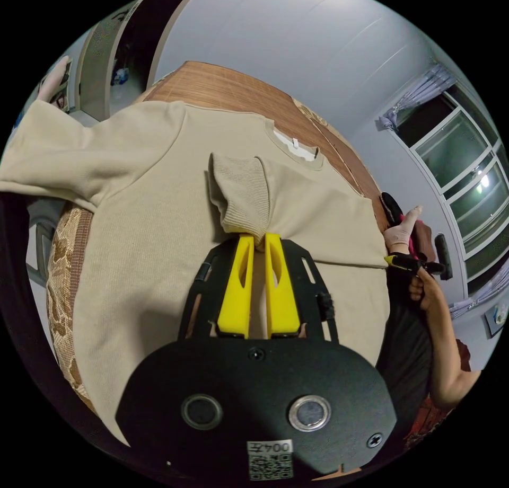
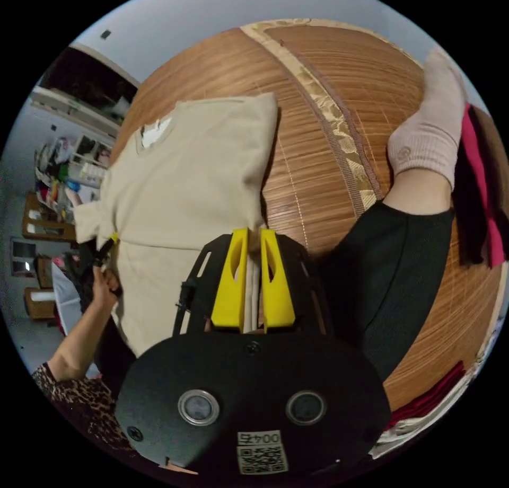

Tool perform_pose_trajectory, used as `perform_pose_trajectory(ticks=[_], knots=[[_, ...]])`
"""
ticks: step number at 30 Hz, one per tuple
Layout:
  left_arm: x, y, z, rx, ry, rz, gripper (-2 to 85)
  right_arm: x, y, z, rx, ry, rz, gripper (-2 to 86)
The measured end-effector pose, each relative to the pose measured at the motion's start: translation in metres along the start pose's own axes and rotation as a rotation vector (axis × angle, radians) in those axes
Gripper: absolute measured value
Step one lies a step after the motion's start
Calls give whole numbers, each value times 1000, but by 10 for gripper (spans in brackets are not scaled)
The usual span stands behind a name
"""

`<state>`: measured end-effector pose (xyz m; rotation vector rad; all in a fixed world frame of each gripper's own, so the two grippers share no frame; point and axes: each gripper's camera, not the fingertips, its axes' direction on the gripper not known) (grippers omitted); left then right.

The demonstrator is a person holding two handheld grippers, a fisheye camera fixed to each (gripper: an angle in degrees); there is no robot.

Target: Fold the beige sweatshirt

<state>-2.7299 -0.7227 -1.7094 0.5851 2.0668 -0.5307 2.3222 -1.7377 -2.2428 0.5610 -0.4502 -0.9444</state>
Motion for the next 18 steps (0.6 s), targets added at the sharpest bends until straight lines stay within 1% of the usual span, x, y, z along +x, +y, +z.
perform_pose_trajectory(ticks=[2, 4, 6, 7, 9, 11, 13, 15, 17, 18], knots=[[-5, 0, 4, 1, 9, -4, 26, 20, 20, -33, 136, -126, 64, 61], [-8, 1, 7, 2, 14, -6, 26, 32, 35, -56, 225, -169, 114, 65], [-10, 2, 10, 3, 12, -5, 26, 41, 36, -60, 217, -225, 142, 67], [-11, 2, 12, 2, 11, -5, 25, 39, 31, -55, 180, -267, 124, 69], [-14, 3, 15, 3, 14, -6, 25, 22, 20, -47, 112, -247, 66, 65], [-18, 4, 19, 3, 21, -9, 25, -9, 8, -32, 10, -95, -4, 52], [-20, 6, 22, 3, 21, -9, 24, -28, 4, -28, -11, -7, -44, 50], [-22, 7, 25, 3, 22, -10, 24, -29, 7, -35, 6, -14, -42, 51], [-26, 9, 28, 4, 32, -16, 22, -8, 20, -59, 109, -125, 21, 53], [-28, 10, 29, 5, 39, -20, 22, -3, 24, -66, 141, -144, 38, 53]])
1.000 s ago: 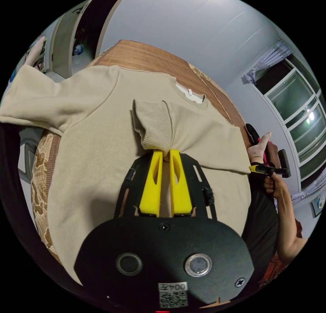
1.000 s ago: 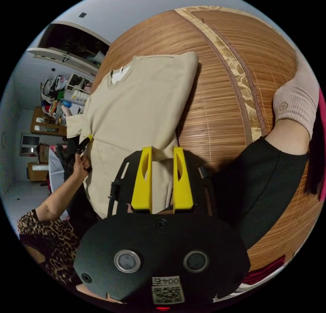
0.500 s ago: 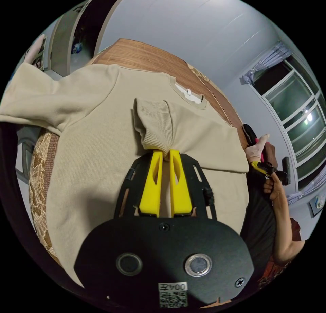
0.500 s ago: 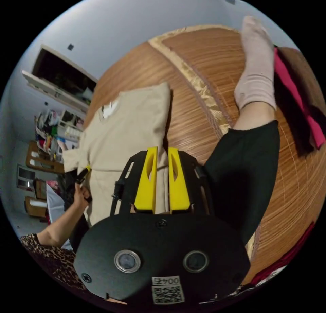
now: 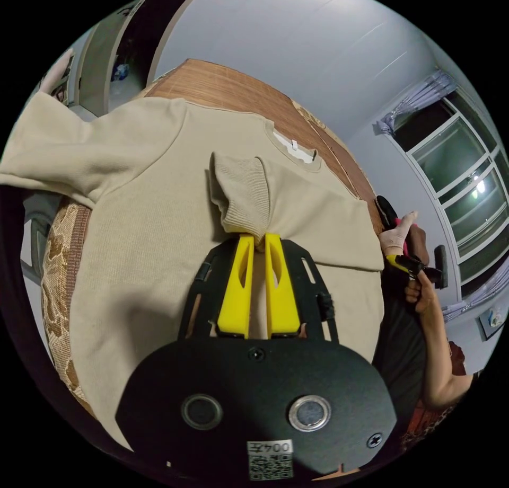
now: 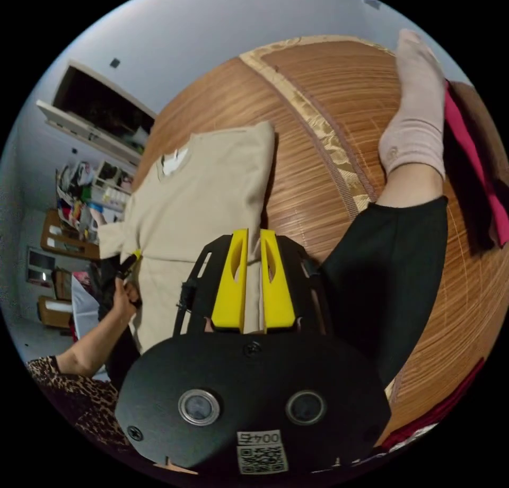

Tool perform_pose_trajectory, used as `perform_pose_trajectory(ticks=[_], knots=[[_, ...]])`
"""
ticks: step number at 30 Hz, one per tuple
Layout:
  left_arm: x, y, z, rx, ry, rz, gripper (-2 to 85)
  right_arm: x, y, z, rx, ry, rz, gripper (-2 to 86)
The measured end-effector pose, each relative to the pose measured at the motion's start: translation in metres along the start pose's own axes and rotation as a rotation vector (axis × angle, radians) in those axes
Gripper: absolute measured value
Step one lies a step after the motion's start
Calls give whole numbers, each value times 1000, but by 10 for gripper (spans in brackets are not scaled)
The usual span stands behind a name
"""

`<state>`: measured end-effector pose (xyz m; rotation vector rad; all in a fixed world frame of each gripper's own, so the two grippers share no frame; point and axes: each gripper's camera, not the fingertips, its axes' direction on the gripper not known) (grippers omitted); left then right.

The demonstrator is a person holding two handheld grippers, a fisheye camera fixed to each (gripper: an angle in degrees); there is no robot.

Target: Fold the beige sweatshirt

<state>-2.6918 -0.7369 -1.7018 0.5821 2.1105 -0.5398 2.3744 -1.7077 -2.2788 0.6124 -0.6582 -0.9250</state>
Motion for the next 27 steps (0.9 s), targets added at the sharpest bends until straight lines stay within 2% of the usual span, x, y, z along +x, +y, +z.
perform_pose_trajectory(ticks=[2, 4, 6, 9, 12, 14, 21, 23, 27], knots=[[-14, 3, 1, 3, 74, -37, 20, 14, 5, -15, 52, -67, 45, 64], [-27, 10, -7, 15, 121, -87, 19, 12, 1, -9, 8, -71, 40, 74], [-26, 22, -30, 75, 78, -87, 20, 3, -3, -2, -42, -25, 22, 81], [5, 25, -55, 131, 14, 37, 22, -3, -5, -1, -101, -15, 12, 101], [74, -3, -39, 132, 28, 228, 27, 3, -2, -13, -88, -52, 14, 111], [143, -37, 4, 74, 92, 367, 38, 15, -9, -11, -113, -104, 31, 116], [321, -120, 170, -169, 204, 536, 73, 12, -20, 11, -204, -76, 0, 127], [373, -133, 221, -240, 180, 588, 83, 13, -22, 18, -229, -70, 0, 123], [421, -131, 283, -325, 52, 686, 95, 14, -23, 29, -259, -70, -16, 118]])
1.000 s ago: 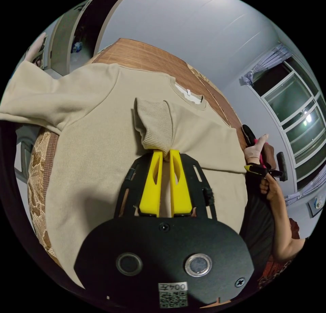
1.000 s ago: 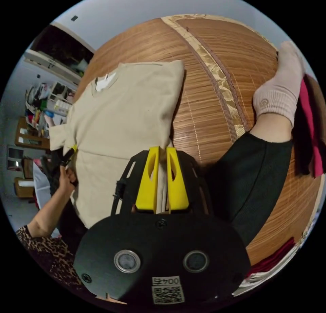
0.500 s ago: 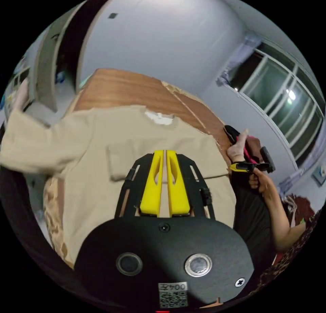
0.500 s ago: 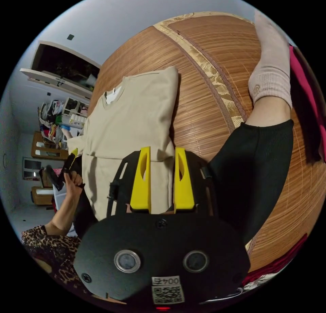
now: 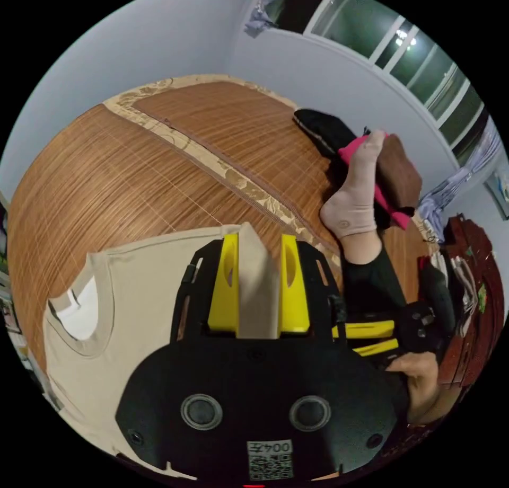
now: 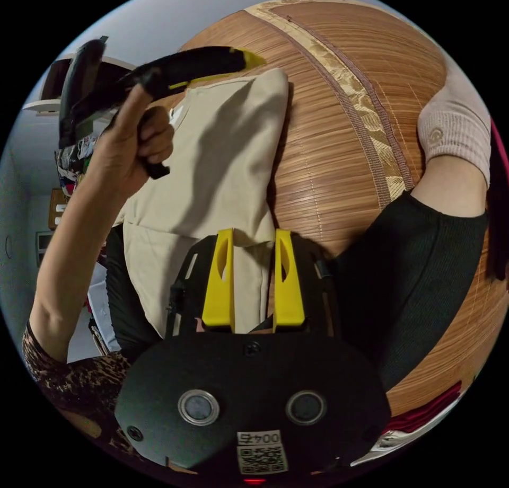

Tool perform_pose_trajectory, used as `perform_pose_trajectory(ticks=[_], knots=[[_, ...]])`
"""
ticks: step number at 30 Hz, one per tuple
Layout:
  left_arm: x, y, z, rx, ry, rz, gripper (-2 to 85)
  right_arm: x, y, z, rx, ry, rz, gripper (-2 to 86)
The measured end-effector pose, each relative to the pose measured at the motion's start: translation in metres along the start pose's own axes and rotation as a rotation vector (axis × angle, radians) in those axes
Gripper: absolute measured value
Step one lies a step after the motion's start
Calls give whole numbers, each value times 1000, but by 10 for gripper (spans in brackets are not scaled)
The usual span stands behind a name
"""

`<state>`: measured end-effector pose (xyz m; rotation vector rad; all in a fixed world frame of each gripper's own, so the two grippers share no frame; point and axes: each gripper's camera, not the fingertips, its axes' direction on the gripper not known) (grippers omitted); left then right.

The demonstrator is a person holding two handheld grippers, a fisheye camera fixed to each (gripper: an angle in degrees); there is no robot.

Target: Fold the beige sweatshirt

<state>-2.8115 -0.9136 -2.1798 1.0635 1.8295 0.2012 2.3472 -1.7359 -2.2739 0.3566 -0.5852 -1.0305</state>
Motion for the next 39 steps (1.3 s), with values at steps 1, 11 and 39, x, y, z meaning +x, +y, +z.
perform_pose_trajectory(ticks=[1, 11, 39], knots=[[5, -5, 18, -40, -33, 6, 95, 0, -1, 3, -4, 4, -5, 115], [18, 8, 50, 50, -85, -110, 28, -8, 5, 30, 0, 152, -31, 65], [-67, 383, -186, 204, -196, -458, 74, 3, 39, 178, 68, 330, -234, 69]])
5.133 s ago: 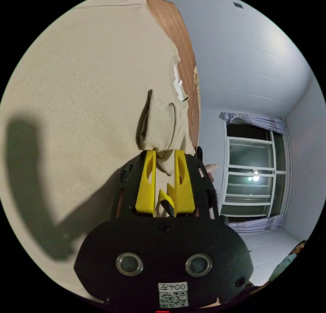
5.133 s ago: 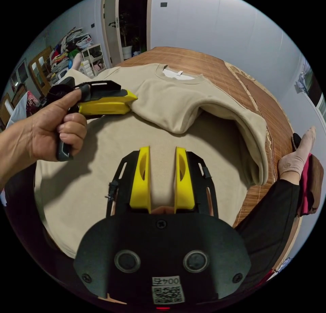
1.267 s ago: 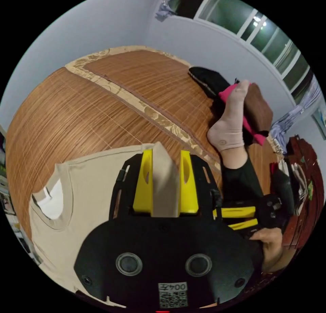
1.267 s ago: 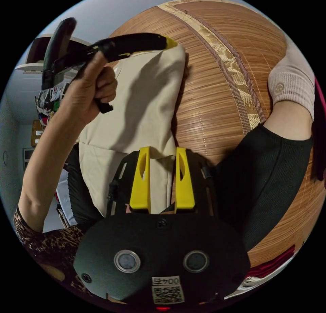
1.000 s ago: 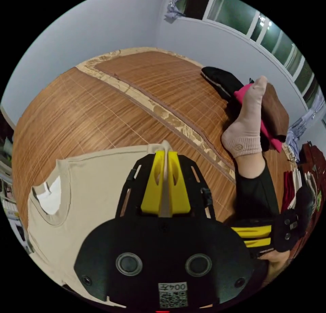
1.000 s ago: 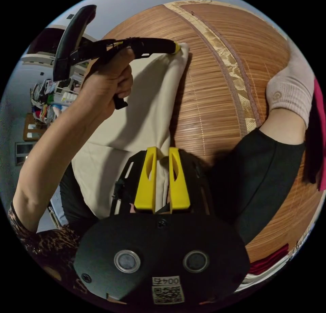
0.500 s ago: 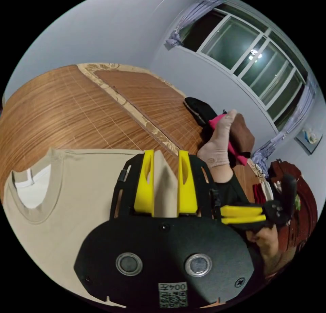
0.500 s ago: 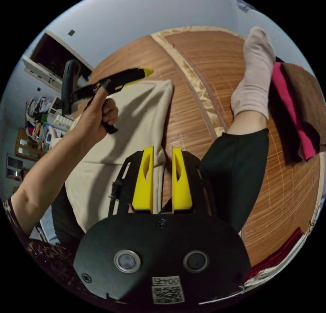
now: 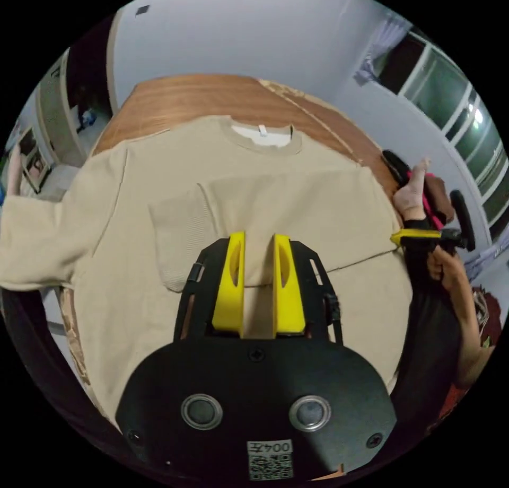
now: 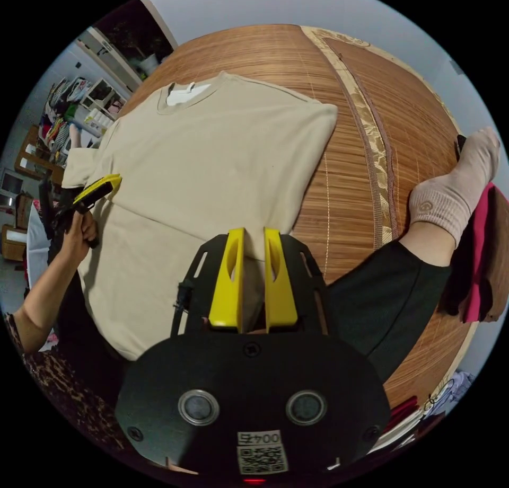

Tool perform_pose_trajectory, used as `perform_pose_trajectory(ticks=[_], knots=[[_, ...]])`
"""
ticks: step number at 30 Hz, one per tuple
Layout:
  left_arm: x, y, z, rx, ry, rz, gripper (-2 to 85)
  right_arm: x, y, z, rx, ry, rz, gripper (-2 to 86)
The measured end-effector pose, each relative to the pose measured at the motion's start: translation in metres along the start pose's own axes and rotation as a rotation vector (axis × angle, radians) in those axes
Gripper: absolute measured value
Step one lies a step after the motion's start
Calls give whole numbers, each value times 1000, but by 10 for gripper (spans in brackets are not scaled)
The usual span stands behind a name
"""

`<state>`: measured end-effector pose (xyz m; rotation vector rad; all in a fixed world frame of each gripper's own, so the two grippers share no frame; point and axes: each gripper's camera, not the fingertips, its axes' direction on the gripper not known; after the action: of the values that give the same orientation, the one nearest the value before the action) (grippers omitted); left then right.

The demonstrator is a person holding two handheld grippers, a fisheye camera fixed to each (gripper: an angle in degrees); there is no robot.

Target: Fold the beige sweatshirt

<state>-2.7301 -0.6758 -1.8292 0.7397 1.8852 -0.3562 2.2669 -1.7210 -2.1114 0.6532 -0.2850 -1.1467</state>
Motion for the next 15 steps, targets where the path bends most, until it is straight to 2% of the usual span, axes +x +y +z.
perform_pose_trajectory(ticks=[2, 5, 8, 15], knots=[[-17, -5, -11, 1, 77, -85, 66, -1, 6, 12, 11, 17, -2, 67], [-14, -10, -34, 8, 117, -80, 79, -10, 21, 16, 72, 81, -19, 62], [2, -6, -83, 40, 56, -40, 93, -31, 45, 12, 183, 115, -83, 58], [-47, 44, -161, 74, 85, -255, 96, -66, 65, 35, 305, 0, -108, 61]])
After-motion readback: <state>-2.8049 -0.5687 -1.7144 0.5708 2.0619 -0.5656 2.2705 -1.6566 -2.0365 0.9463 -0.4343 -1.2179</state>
